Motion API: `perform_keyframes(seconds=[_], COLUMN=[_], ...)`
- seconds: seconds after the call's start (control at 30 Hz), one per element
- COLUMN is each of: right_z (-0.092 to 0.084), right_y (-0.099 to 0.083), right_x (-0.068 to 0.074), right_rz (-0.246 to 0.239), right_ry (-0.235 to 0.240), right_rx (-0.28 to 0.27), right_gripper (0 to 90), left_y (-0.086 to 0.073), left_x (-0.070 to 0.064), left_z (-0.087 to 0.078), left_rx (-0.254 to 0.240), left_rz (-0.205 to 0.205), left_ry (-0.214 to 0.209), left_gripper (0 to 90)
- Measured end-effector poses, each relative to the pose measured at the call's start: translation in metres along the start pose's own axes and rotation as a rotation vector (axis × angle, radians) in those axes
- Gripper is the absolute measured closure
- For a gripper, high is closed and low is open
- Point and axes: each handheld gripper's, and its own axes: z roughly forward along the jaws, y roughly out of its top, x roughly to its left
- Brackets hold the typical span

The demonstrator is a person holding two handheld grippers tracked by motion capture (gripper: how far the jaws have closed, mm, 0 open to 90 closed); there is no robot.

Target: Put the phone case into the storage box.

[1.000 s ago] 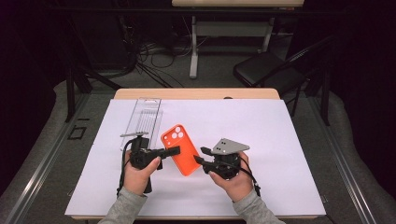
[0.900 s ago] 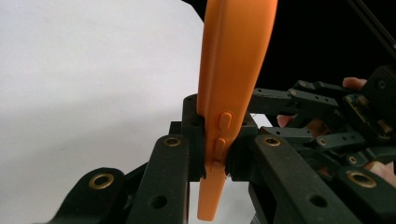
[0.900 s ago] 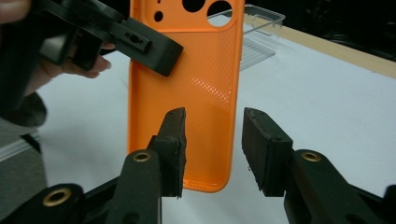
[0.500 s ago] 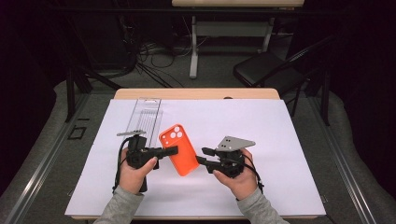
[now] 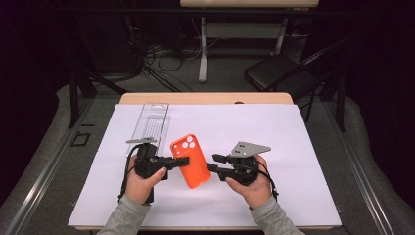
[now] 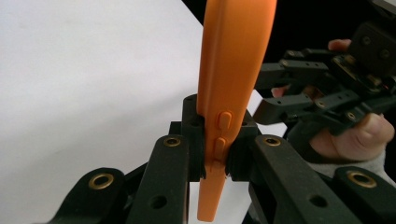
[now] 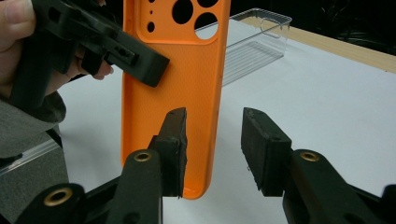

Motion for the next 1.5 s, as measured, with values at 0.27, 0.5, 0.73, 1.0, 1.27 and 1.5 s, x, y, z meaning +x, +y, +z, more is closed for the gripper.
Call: perform_keyframes(seconds=[0.27, 0.5, 0.73, 1.0, 1.27, 1.5], right_z=[-0.002, -0.002, -0.001, 0.001, 0.001, 0.000], right_y=[0.000, 0.000, 0.000, 0.000, -0.002, -0.002], right_x=[-0.004, -0.006, -0.007, -0.007, -0.010, -0.011], right_rz=[0.026, 0.051, 0.075, 0.091, 0.107, 0.115], right_ry=[0.045, 0.099, 0.143, 0.177, 0.186, 0.195], right_rx=[0.000, 0.013, 0.033, 0.044, 0.059, 0.064], right_gripper=[60.6, 61.6, 62.7, 65.1, 68.4, 70.6], left_y=[-0.002, -0.003, -0.004, -0.005, -0.006, -0.007], left_x=[-0.007, -0.009, -0.010, -0.012, -0.014, -0.014], left_z=[0.008, 0.012, 0.014, 0.016, 0.020, 0.021], left_rx=[0.051, 0.083, 0.104, 0.122, 0.139, 0.139], left_rz=[0.047, 0.065, 0.082, 0.105, 0.112, 0.116], left_ry=[-0.047, -0.066, -0.076, -0.083, -0.085, -0.090], left_gripper=[80.9, 80.9, 80.9, 80.9, 80.9, 80.9])
